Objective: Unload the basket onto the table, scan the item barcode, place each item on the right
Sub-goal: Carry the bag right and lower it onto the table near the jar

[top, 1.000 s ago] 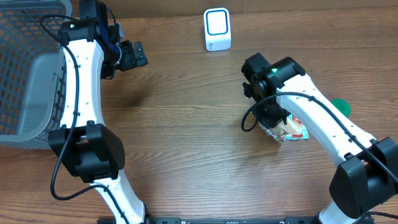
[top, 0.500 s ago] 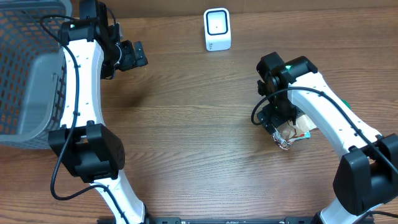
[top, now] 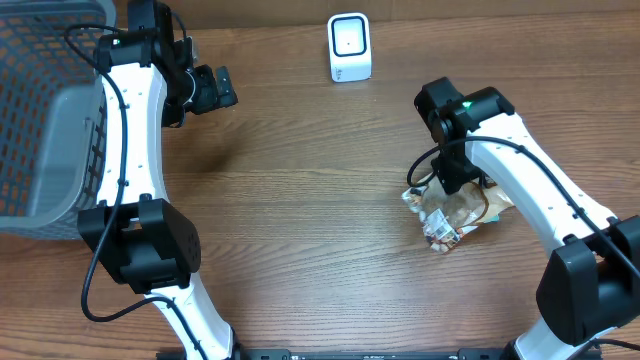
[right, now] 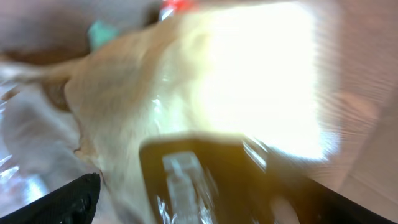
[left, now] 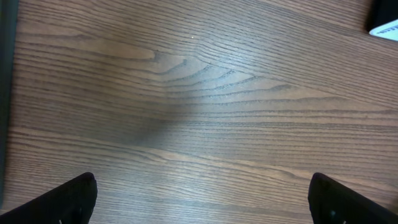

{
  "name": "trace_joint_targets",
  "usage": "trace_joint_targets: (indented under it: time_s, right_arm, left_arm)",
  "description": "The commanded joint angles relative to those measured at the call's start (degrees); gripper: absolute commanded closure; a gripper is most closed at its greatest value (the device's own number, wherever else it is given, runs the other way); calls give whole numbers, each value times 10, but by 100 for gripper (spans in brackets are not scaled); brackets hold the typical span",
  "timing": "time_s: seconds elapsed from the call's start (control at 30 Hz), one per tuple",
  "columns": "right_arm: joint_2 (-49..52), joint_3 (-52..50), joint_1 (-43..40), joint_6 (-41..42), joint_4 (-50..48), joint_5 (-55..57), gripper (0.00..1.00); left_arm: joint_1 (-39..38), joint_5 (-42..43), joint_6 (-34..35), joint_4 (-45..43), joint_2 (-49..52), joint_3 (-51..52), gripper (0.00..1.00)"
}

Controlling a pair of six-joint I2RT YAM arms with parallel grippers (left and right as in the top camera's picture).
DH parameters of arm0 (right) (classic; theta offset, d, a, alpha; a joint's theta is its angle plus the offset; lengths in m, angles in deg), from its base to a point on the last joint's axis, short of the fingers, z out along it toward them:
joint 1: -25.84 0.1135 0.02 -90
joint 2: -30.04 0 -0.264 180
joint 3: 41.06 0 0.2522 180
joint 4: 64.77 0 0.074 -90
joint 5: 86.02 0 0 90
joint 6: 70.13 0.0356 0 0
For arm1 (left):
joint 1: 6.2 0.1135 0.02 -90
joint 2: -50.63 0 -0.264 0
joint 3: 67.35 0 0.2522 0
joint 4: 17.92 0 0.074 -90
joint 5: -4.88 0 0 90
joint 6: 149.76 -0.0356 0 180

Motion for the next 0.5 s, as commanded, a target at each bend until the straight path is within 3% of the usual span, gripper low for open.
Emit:
trace_joint_targets:
  time_s: [0.0,0.17,0.47]
  right_arm:
    - [-15,33,-3,35,-12,61,0]
    - [-18,34,-3,35,-40,32,0]
    - [-18,34,-2,35,-57,-131,0]
  left_arm:
    - [0,-4,5,0,2,-9,0]
    - [0,-4,5,0,2,-9,0]
    - [0,-4,5,0,2,-9,0]
